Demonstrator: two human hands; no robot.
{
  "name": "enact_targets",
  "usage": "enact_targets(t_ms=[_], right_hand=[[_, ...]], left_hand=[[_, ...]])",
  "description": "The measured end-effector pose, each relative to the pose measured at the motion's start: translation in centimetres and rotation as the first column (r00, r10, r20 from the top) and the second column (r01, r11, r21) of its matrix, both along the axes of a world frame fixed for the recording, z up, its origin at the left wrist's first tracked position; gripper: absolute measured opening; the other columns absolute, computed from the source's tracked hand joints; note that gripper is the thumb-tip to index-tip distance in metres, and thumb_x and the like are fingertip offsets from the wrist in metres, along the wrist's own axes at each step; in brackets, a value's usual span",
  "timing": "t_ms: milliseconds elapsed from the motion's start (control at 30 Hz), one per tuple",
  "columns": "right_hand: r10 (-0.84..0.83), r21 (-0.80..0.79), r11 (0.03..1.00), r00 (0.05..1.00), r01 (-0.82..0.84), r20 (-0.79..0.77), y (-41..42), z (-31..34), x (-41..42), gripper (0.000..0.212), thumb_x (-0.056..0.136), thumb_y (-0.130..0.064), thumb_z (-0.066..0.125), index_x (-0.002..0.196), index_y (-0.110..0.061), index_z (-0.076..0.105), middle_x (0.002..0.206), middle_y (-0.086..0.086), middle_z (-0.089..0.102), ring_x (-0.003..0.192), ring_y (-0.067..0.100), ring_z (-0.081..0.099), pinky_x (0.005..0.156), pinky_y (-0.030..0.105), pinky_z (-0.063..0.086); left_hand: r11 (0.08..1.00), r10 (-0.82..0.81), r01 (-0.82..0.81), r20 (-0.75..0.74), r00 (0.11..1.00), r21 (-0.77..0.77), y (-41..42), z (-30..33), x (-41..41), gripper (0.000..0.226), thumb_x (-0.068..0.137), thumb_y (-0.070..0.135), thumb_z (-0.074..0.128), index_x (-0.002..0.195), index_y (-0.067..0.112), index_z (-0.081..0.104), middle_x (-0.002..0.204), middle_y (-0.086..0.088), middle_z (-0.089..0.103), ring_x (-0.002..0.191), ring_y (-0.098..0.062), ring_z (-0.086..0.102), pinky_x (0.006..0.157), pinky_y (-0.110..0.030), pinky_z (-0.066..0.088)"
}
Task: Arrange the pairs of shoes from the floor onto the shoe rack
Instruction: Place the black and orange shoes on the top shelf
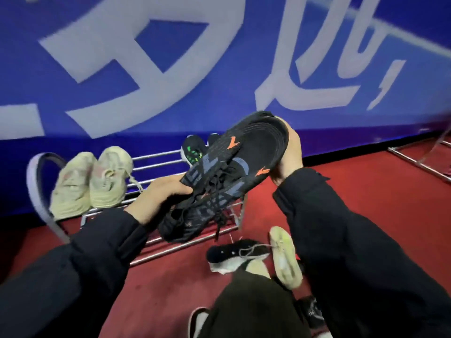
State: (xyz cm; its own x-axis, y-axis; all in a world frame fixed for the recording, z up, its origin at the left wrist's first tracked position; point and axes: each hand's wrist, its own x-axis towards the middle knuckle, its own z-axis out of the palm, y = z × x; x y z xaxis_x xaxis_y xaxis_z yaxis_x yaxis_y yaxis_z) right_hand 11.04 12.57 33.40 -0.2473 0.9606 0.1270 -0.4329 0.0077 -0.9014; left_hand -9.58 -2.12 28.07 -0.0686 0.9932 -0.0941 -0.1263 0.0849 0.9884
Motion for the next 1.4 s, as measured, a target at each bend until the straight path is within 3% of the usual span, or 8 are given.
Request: enact_targets(t_ms=[100, 200, 367, 500, 633, 833, 967, 1400], right_hand=[[0.187, -0.187, 0.962, 0.978, -0.201, -0.090, -1.3, 1.9, -6.3, 0.020, 0.087, -0.035, 0.060, 0.075, -0.019, 0.057, 0.068, 0.005, 0.060, 0.065, 0.024, 0.057, 0.063, 0.026, 0.046], [0.248, -0.157, 0.962, 0.958, -0.225, 0.141, -1.7, 0.6, -11.8, 0.025, 0.083, -0.040, 0.057, 0.093, -0.018, 0.063, 0.087, 0.013, 0.060, 0.079, 0.040, 0.062, 0.067, 0.030, 0.044], [0.646, -0.365, 0.762, 0.603, -0.534, 0.468, -6.0, -6.1, -16.7, 0.025, 0.098, -0.038, 0.053, 0.111, -0.020, 0.064, 0.100, 0.007, 0.066, 0.083, 0.025, 0.063, 0.085, 0.049, 0.053], [0.528, -0.330, 0.849, 0.664, -0.412, 0.530, -6.2, -9.5, -20.2, 0.032, 0.098, -0.039, 0.053, 0.114, -0.012, 0.057, 0.119, 0.012, 0.063, 0.095, 0.033, 0.067, 0.074, 0.060, 0.060], [0.387, -0.283, 0.921, 0.728, -0.269, 0.566, -4.6, -11.6, -21.4, 0.025, 0.104, -0.037, 0.042, 0.124, -0.022, 0.042, 0.104, 0.009, 0.058, 0.084, 0.029, 0.062, 0.051, 0.032, 0.059], [0.197, -0.109, 0.979, 0.693, -0.170, 0.693, -1.6, -13.6, -23.2, 0.028, 0.106, -0.028, 0.035, 0.123, -0.015, 0.053, 0.094, 0.001, 0.060, 0.094, 0.028, 0.057, 0.087, 0.048, 0.054], [0.140, -0.014, 0.980, 0.644, -0.196, 0.752, -1.1, -14.0, -24.7, 0.041, 0.107, -0.030, 0.031, 0.138, -0.014, 0.053, 0.128, 0.006, 0.062, 0.119, 0.027, 0.056, 0.093, 0.033, 0.043], [-0.125, 0.190, 0.940, 0.231, -0.283, 0.965, -1.2, -15.0, -26.1, 0.038, 0.107, -0.042, 0.027, 0.127, -0.015, 0.044, 0.112, 0.016, 0.068, 0.103, 0.040, 0.062, 0.084, 0.047, 0.048]], left_hand=[[0.976, 0.215, -0.215, -0.026, 0.976, 0.018, -2.3, 0.9, -1.9, 0.009, 0.081, 0.010, 0.064, 0.087, 0.010, 0.071, 0.074, -0.002, 0.077, 0.064, -0.012, 0.070, 0.068, -0.024, 0.053], [0.926, 0.377, -0.376, 0.085, 0.923, -0.021, -2.9, 0.6, -4.0, 0.028, 0.097, 0.009, 0.049, 0.072, 0.012, 0.061, 0.052, 0.004, 0.067, 0.047, -0.009, 0.062, 0.048, -0.017, 0.047], [0.854, 0.519, -0.504, 0.262, 0.813, -0.127, -3.8, 1.1, -7.0, 0.041, 0.101, 0.021, 0.043, 0.060, 0.020, 0.040, 0.031, 0.011, 0.036, 0.022, -0.002, 0.030, 0.027, -0.010, 0.022], [0.790, 0.605, -0.609, 0.245, 0.757, -0.070, -3.7, -0.4, -9.6, 0.043, 0.098, 0.016, 0.050, 0.054, 0.018, 0.054, 0.042, 0.004, 0.048, 0.029, -0.005, 0.044, 0.033, -0.012, 0.034], [0.559, 0.813, -0.827, 0.155, 0.561, 0.062, -2.9, -2.2, -13.1, 0.019, 0.090, 0.019, 0.052, 0.087, 0.025, 0.071, 0.087, 0.000, 0.073, 0.081, -0.016, 0.067, 0.072, -0.030, 0.054], [0.467, 0.877, -0.881, 0.168, 0.451, -0.072, -2.4, -5.1, -16.2, 0.021, 0.071, 0.037, 0.059, 0.078, 0.028, 0.077, 0.096, -0.005, 0.075, 0.103, -0.031, 0.070, 0.096, -0.048, 0.055], [0.486, 0.866, -0.871, 0.174, 0.468, -0.075, -1.4, -4.7, -15.3, 0.025, 0.090, 0.016, 0.052, 0.075, 0.021, 0.071, 0.092, -0.007, 0.072, 0.098, -0.030, 0.068, 0.088, -0.041, 0.052], [0.541, 0.841, -0.834, 0.098, 0.532, -0.110, 0.2, -6.9, -16.0, 0.039, 0.063, 0.048, 0.060, 0.084, 0.016, 0.060, 0.084, -0.011, 0.061, 0.079, -0.024, 0.059, 0.077, -0.042, 0.049]])
